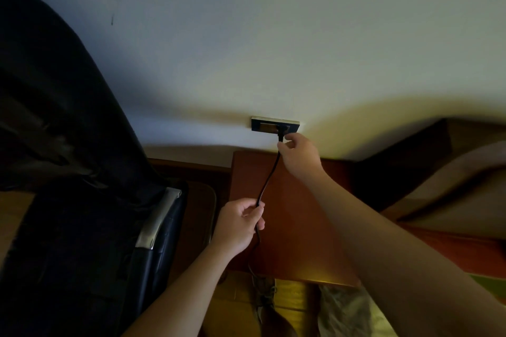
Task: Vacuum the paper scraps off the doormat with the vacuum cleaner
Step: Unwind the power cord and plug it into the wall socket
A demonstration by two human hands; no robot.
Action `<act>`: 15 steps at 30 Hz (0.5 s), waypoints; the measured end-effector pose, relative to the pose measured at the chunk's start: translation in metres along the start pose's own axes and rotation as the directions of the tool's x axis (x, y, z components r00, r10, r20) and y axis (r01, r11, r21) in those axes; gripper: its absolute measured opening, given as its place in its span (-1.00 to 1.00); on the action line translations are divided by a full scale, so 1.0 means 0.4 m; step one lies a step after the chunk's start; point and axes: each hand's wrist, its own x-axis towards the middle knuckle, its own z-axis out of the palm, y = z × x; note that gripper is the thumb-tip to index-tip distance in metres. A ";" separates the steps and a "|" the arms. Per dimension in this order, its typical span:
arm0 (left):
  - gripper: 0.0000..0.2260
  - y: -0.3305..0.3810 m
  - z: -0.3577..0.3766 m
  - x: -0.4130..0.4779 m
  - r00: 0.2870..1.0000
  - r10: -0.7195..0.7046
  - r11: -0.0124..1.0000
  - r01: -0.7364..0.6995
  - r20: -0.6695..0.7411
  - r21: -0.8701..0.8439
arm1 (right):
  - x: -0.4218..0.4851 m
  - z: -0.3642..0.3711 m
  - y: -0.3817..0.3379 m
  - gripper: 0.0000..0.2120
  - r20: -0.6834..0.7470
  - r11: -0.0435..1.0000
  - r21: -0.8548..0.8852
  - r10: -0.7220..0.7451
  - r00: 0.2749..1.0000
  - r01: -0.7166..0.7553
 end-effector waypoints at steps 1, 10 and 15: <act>-0.88 0.004 0.001 -0.001 1.000 0.006 1.000 -0.006 0.000 0.009 | -0.016 -0.013 -0.005 -0.59 0.020 0.998 -0.063 -0.018 1.000 0.020; -0.83 0.052 0.003 -0.023 0.998 0.065 0.989 -0.066 0.017 0.129 | -0.149 -0.082 -0.005 -0.54 0.085 0.767 -0.601 -0.220 0.972 0.226; -0.81 0.052 0.005 -0.019 0.994 0.102 0.967 -0.109 0.045 0.229 | -0.214 -0.111 0.016 -0.56 0.047 0.659 -0.722 -0.260 0.964 0.213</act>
